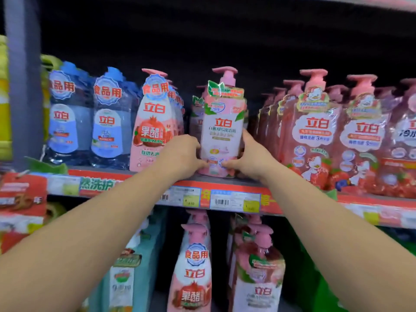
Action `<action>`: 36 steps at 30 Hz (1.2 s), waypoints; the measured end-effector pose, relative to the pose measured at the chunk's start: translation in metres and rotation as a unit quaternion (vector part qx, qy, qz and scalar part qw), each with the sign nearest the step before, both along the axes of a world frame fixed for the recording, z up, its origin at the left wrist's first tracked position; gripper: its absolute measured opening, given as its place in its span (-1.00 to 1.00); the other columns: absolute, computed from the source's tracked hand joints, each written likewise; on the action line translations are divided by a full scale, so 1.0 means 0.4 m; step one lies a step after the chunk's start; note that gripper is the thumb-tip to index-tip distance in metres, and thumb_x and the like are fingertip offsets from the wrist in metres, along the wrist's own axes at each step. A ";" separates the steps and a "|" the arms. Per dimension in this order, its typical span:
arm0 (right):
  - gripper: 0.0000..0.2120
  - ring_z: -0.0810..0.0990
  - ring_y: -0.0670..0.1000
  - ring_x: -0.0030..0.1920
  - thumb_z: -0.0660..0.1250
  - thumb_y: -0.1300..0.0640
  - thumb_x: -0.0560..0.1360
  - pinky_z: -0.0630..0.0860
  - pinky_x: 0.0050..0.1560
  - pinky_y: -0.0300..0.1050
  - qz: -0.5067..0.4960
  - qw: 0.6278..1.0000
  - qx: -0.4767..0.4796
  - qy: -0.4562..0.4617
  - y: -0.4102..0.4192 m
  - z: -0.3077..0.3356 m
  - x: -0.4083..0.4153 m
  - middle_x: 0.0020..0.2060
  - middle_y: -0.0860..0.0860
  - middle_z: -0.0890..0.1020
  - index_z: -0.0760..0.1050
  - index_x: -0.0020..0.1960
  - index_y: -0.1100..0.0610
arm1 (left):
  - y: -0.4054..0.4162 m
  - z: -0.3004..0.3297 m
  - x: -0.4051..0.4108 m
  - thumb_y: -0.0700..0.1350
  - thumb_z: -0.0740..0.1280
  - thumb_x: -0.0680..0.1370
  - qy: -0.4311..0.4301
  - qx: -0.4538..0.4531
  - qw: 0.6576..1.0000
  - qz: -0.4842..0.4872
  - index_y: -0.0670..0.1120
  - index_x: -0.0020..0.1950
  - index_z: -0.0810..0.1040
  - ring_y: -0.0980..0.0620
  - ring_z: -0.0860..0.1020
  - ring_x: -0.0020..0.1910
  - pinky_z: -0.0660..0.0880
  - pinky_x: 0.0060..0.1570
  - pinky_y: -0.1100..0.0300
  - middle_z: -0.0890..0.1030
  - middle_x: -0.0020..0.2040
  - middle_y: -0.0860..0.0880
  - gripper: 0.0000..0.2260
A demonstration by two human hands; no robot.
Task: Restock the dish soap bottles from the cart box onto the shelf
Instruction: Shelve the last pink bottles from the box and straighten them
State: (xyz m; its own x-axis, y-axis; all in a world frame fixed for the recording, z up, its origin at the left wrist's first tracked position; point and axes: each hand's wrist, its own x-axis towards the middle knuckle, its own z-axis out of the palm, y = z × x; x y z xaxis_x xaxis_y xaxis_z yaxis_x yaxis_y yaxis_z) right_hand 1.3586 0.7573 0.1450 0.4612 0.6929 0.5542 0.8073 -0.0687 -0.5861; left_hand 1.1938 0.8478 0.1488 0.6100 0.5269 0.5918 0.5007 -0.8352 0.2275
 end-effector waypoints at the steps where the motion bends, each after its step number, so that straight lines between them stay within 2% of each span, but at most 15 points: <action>1: -0.01 0.65 0.07 0.06 0.60 0.13 0.27 0.61 0.08 0.11 0.000 1.000 0.002 0.002 0.002 -0.001 0.002 0.17 -0.06 0.62 0.11 0.52 -0.13 | -0.004 -0.008 -0.022 0.12 0.49 0.43 -0.001 0.006 1.000 -0.018 -0.13 0.07 0.66 -0.05 0.59 0.04 0.49 0.01 0.10 0.67 0.05 -0.05 -0.63; 4: 0.05 0.64 0.04 0.08 0.65 0.09 0.18 0.60 0.10 0.10 -0.004 1.000 0.001 0.007 0.009 -0.002 0.002 0.16 -0.07 0.62 0.14 0.50 -0.09 | -0.027 -0.045 -0.102 0.16 0.51 0.38 -0.005 -0.072 0.991 -0.109 -0.02 0.13 0.67 0.13 0.61 0.02 0.52 0.14 0.16 0.68 0.01 0.09 -0.59; 7: 0.02 0.62 0.07 0.11 0.66 0.10 0.18 0.57 0.13 0.11 -0.018 1.000 -0.005 0.006 0.015 0.002 -0.008 0.19 -0.04 0.60 0.16 0.49 -0.04 | -0.037 -0.079 -0.145 0.16 0.52 0.37 0.052 -0.040 0.994 -0.084 0.02 0.29 0.59 0.16 0.56 0.14 0.40 0.12 0.33 0.64 0.17 0.11 -0.47; 12: -0.04 0.62 0.08 0.10 0.65 0.15 0.21 0.56 0.16 0.10 -0.018 1.000 -0.010 0.017 0.028 0.009 -0.018 0.18 -0.03 0.61 0.19 0.45 -0.05 | -0.028 -0.100 -0.139 0.14 0.56 0.34 0.010 -0.024 0.998 -0.058 0.04 0.28 0.60 0.09 0.57 0.15 0.46 0.20 0.14 0.65 0.18 0.08 -0.46; 15: -0.08 0.65 0.13 0.05 0.65 0.17 0.21 0.60 0.08 0.13 -0.023 0.999 -0.025 0.035 0.048 0.015 -0.022 0.14 0.00 0.61 0.20 0.41 -0.04 | -0.020 -0.104 -0.134 0.19 0.54 0.32 0.007 -0.012 0.999 -0.051 0.07 0.28 0.59 0.10 0.57 0.16 0.45 0.18 0.19 0.64 0.19 0.11 -0.45; 18: -0.14 0.62 0.13 0.11 0.65 0.14 0.20 0.57 0.15 0.13 -0.036 0.998 -0.036 0.028 0.074 0.021 -0.026 0.16 0.02 0.59 0.23 0.35 0.02 | -0.015 -0.104 -0.133 0.22 0.51 0.34 0.020 0.010 0.999 -0.040 0.11 0.28 0.58 0.12 0.54 0.20 0.39 0.13 0.26 0.62 0.21 0.15 -0.46; 25: -0.16 0.54 0.12 0.23 0.60 0.12 0.29 0.48 0.26 0.04 -0.056 0.996 -0.063 0.011 0.115 0.024 -0.045 0.22 0.05 0.54 0.18 0.40 0.11 | -0.003 -0.105 -0.132 0.24 0.51 0.34 0.025 -0.003 0.998 -0.050 0.12 0.20 0.63 0.13 0.56 0.10 0.47 0.14 0.16 0.65 0.12 0.15 -0.52; 28: -0.27 0.53 0.12 0.24 0.56 0.10 0.35 0.44 0.23 -0.04 -0.061 0.996 -0.071 0.007 0.125 0.021 -0.048 0.25 0.06 0.53 0.21 0.36 0.13 | 0.004 -0.104 -0.131 0.26 0.50 0.34 0.033 0.006 0.998 -0.051 0.12 0.18 0.63 0.14 0.56 0.09 0.47 0.13 0.16 0.64 0.12 0.16 -0.53; 32: -0.28 0.56 0.12 0.20 0.57 0.10 0.34 0.47 0.25 0.03 -0.060 0.996 -0.067 0.009 0.131 0.011 -0.048 0.24 0.05 0.56 0.23 0.35 0.10 | 0.008 -0.103 -0.130 0.26 0.49 0.35 0.047 0.008 0.997 -0.053 0.11 0.18 0.62 0.16 0.54 0.10 0.45 0.09 0.22 0.63 0.13 0.17 -0.54; 36: -0.34 0.55 0.12 0.22 0.54 0.11 0.38 0.47 0.27 0.08 -0.059 0.996 -0.058 0.025 0.089 0.014 -0.074 0.24 0.06 0.56 0.26 0.34 0.10 | 0.005 -0.101 -0.132 0.27 0.46 0.38 0.067 0.024 0.996 -0.059 0.10 0.20 0.61 0.12 0.54 0.13 0.45 0.13 0.17 0.62 0.15 0.15 -0.55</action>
